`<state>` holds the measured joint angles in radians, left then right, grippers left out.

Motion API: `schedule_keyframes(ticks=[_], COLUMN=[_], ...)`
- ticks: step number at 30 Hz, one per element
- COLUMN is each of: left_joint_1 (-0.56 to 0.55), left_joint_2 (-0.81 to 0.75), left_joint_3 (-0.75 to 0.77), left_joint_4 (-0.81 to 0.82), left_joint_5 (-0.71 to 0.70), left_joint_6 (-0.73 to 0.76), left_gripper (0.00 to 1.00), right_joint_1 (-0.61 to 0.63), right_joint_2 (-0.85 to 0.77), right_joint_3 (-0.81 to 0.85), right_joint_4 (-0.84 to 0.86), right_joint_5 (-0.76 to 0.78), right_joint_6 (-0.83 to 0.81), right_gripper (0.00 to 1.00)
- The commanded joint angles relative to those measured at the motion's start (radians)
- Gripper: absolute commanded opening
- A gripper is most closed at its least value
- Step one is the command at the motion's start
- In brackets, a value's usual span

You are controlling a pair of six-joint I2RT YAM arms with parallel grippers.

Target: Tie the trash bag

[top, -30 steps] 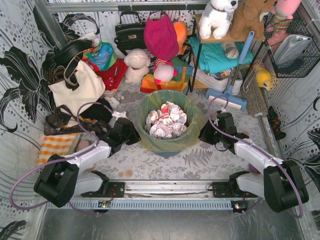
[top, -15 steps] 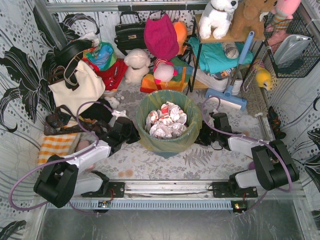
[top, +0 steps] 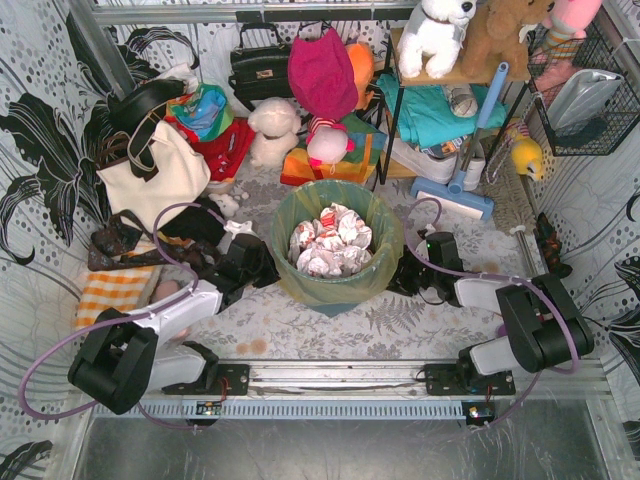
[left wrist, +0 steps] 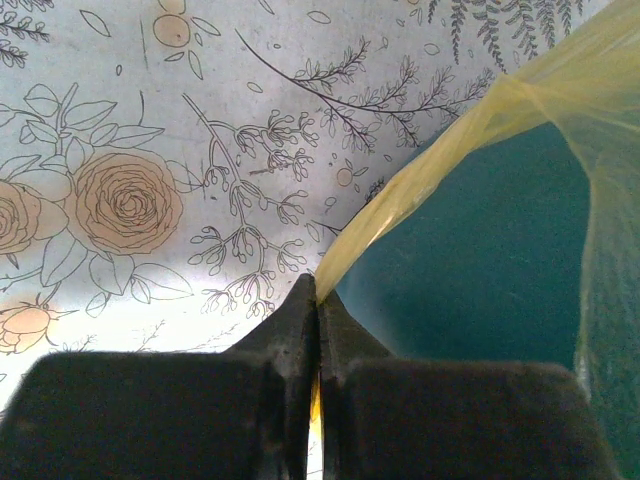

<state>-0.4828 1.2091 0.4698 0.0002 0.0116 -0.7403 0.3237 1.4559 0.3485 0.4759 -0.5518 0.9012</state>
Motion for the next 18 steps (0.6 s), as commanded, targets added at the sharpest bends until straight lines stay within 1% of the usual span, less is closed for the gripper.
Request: schedule_keyframes(ticks=[1, 2, 5, 6, 7, 8, 11, 13, 15, 18], left_joint_1=[-0.003, -0.004, -0.003, -0.003, -0.003, -0.004, -0.002, -0.003, -0.003, -0.003], left_joint_2=[-0.001, -0.003, -0.009, -0.011, -0.014, -0.023, -0.071, -0.123, -0.186, -0.287], left_joint_3=[-0.004, -0.006, -0.010, -0.012, -0.014, -0.016, -0.009, -0.010, -0.018, -0.021], left_joint_4=[0.037, 0.035, 0.034, 0.030, 0.025, 0.017, -0.099, -0.164, -0.204, -0.259], left_joint_5=[-0.010, -0.012, -0.015, -0.016, -0.020, -0.029, -0.133, -0.185, -0.204, -0.220], left_joint_6=[-0.002, -0.002, -0.003, -0.004, -0.006, -0.010, -0.063, -0.091, -0.115, -0.139], left_gripper=[0.08, 0.08, 0.08, 0.08, 0.08, 0.08, 0.06, 0.06, 0.05, 0.05], right_joint_1=[-0.003, -0.002, -0.002, -0.003, -0.002, -0.002, -0.004, -0.003, -0.003, -0.003], right_joint_2=[0.050, 0.062, 0.100, 0.109, 0.115, 0.115, 0.067, -0.010, -0.125, -0.362], right_joint_3=[-0.050, -0.059, -0.092, -0.103, -0.117, -0.135, -0.177, -0.193, -0.194, -0.157], right_joint_4=[0.213, 0.242, 0.358, 0.394, 0.431, 0.473, 0.524, 0.469, 0.347, 0.041], right_joint_5=[-0.076, -0.085, -0.107, -0.110, -0.110, -0.104, -0.065, -0.026, 0.026, 0.135], right_joint_6=[0.105, 0.121, 0.190, 0.219, 0.234, 0.270, 0.323, 0.328, 0.303, 0.227], right_gripper=[0.39, 0.37, 0.23, 0.13, 0.05, 0.00, 0.00, 0.00, 0.00, 0.00])
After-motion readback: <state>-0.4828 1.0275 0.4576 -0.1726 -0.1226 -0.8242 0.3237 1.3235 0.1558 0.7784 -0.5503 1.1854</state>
